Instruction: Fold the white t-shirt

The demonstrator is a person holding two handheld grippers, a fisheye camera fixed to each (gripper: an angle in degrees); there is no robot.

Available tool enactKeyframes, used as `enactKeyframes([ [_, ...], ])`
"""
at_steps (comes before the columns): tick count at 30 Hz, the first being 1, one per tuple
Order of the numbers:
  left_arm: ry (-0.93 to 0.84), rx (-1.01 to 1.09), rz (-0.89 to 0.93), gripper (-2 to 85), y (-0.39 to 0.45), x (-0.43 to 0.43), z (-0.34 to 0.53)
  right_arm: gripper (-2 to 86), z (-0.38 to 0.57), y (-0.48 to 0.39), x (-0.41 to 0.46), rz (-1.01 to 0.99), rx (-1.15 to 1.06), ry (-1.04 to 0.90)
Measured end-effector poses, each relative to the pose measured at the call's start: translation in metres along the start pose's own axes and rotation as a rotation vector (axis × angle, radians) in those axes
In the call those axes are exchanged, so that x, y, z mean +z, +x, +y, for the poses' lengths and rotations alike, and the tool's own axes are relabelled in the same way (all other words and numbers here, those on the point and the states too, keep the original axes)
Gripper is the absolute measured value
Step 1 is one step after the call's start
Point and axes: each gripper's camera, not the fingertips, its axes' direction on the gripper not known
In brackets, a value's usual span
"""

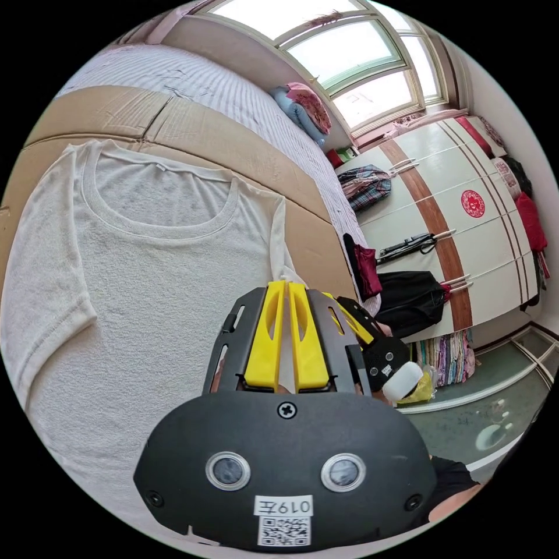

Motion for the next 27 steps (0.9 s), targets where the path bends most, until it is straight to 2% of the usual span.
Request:
enactKeyframes([
  [10, -0.018, -0.029, -0.046, 1.1, -0.03, -0.025, 0.002, 1.7, -0.058, -0.129, -0.008, 0.377, -0.209, 0.004],
  [20, -0.037, -0.015, -0.052, 1.2, -0.043, -0.045, 0.007, 8.5, -0.088, -0.169, -0.028, 0.31, -0.184, 0.044],
  [27, -0.049, 0.015, -0.042, 1.5, -0.041, -0.056, 0.003, 5.2, -0.098, -0.166, -0.043, 0.171, -0.124, 0.054],
])
